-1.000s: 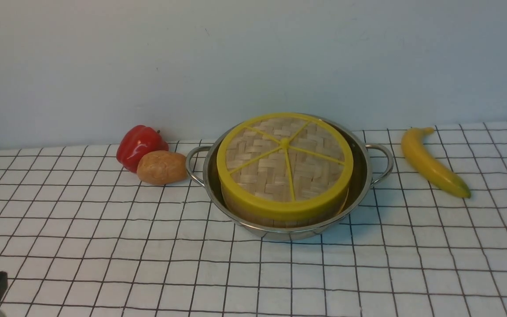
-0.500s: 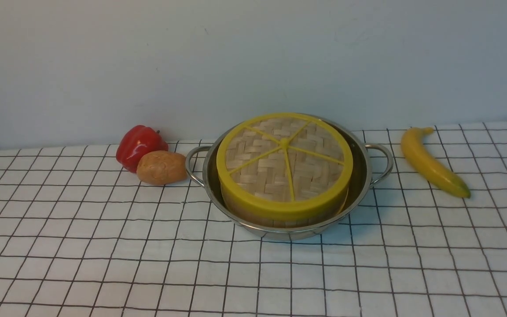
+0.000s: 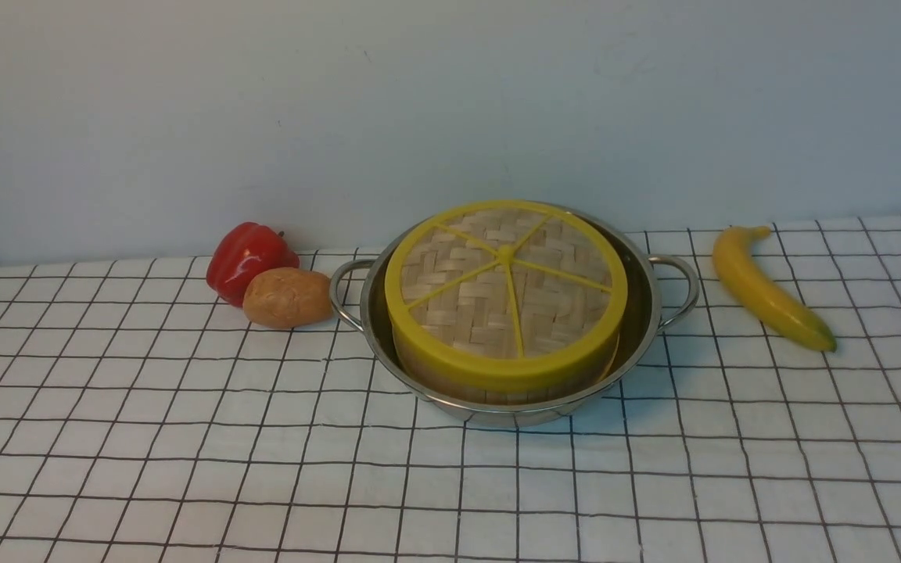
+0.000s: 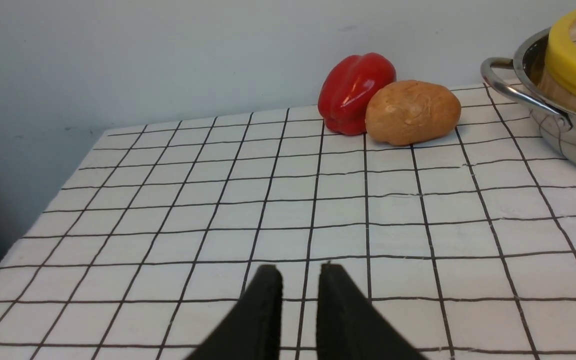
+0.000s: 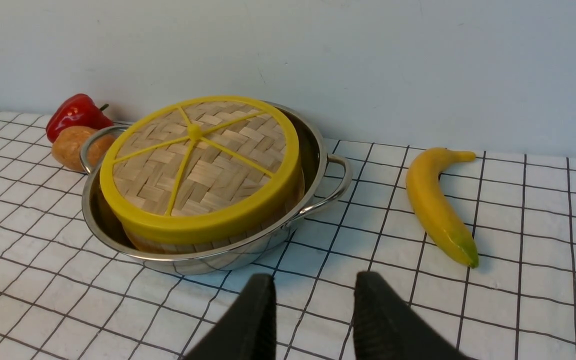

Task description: Place the steamer in the pot on the white tablecloth, and put the lid on the steamer.

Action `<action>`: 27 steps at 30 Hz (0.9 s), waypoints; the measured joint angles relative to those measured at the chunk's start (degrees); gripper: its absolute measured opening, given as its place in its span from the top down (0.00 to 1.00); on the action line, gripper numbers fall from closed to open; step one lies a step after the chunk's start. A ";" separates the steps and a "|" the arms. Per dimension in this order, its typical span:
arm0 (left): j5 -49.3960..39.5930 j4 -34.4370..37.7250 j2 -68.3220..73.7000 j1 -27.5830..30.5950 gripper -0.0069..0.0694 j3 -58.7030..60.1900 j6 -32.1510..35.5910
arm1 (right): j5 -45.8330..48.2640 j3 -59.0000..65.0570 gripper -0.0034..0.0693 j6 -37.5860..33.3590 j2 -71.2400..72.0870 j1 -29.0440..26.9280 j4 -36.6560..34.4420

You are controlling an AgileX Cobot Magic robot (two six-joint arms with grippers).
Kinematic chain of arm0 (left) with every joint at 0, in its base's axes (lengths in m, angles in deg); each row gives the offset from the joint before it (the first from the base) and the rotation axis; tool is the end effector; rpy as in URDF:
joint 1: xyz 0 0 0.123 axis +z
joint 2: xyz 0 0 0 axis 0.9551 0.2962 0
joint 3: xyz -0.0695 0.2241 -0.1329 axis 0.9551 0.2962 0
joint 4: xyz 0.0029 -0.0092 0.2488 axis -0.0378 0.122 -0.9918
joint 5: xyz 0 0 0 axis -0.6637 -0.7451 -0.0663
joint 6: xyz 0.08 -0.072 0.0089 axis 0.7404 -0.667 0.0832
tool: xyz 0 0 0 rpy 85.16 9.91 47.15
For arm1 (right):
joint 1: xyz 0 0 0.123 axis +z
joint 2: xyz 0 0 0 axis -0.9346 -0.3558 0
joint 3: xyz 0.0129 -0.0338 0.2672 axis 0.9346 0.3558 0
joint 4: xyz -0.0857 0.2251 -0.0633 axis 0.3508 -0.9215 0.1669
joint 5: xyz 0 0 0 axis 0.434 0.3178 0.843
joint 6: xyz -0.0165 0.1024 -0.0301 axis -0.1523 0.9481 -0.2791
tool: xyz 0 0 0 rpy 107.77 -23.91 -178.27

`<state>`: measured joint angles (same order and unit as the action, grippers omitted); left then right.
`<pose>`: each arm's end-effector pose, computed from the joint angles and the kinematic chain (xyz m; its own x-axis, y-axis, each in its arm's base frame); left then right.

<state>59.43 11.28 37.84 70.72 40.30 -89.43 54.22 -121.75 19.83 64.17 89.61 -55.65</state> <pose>0.0832 0.0095 0.1779 -0.2462 0.1084 -0.9631 -0.0508 0.9909 0.1245 0.1004 0.0334 0.3133 -0.4676 0.0806 -0.8802 -0.2136 0.9560 0.2010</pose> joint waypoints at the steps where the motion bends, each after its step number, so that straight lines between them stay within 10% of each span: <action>1: 0.00 0.00 0.00 0.00 0.77 0.00 0.00 | 0.00 0.00 0.62 0.00 0.00 0.00 0.00; 27: 0.05 0.00 0.00 0.00 0.71 0.00 -0.24 | -20.18 29.49 0.62 -0.92 21.96 -19.72 5.65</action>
<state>59.48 11.28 37.84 70.72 40.30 -89.67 34.04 -92.27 18.91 86.13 69.90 -49.99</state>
